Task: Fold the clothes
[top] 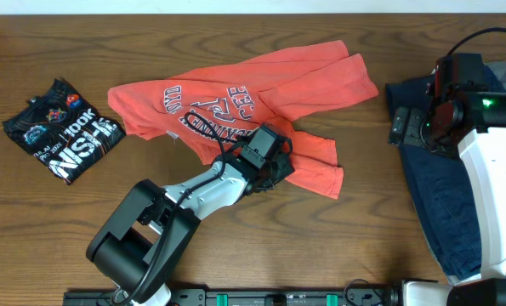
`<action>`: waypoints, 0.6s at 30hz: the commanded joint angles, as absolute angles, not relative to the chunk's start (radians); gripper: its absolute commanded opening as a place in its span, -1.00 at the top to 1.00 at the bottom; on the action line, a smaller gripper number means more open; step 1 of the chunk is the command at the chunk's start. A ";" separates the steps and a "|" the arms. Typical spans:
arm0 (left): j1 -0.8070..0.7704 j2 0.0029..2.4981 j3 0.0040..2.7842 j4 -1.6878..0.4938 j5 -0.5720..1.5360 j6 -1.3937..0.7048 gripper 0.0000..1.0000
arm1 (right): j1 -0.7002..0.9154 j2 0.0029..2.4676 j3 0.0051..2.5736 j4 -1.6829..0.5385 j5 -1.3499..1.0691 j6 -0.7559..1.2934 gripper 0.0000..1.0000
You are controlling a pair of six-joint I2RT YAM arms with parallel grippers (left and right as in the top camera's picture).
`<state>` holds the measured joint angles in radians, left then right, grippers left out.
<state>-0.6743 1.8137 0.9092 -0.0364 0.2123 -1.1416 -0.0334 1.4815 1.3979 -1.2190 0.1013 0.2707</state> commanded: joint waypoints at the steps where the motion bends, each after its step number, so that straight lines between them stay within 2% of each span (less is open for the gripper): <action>1: -0.667 1.897 0.849 -0.066 0.056 -1.135 0.03 | -0.040 1.473 1.408 -1.223 0.101 0.273 -0.99; 4: -0.675 1.917 0.849 -0.039 0.056 -1.135 0.07 | -0.040 1.473 1.408 -1.224 0.101 0.273 -0.98; 5: -0.679 1.925 0.849 -0.031 0.060 -1.135 0.15 | -0.040 1.473 1.408 -1.224 0.101 0.273 -0.98; 9: -0.682 1.942 0.849 -0.072 0.063 -1.134 0.79 | -0.040 1.473 1.408 -1.235 0.101 0.272 -0.99; 10: -0.682 1.941 0.849 -0.085 0.064 -1.134 0.88 | -0.040 1.473 1.408 -1.235 0.101 0.272 -0.99; 14: -0.671 1.921 0.849 -0.167 0.149 -1.106 0.88 | -0.040 1.473 1.408 -1.232 0.101 0.272 -0.99; 18: -0.640 1.862 0.849 -0.361 0.276 -1.036 0.88 | -0.040 1.473 1.408 -1.227 0.109 0.272 -0.99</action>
<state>-0.6617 1.8111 0.9329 -0.2169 0.1913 -1.1122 -0.0334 1.4815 1.3979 -1.2304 0.1017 0.2707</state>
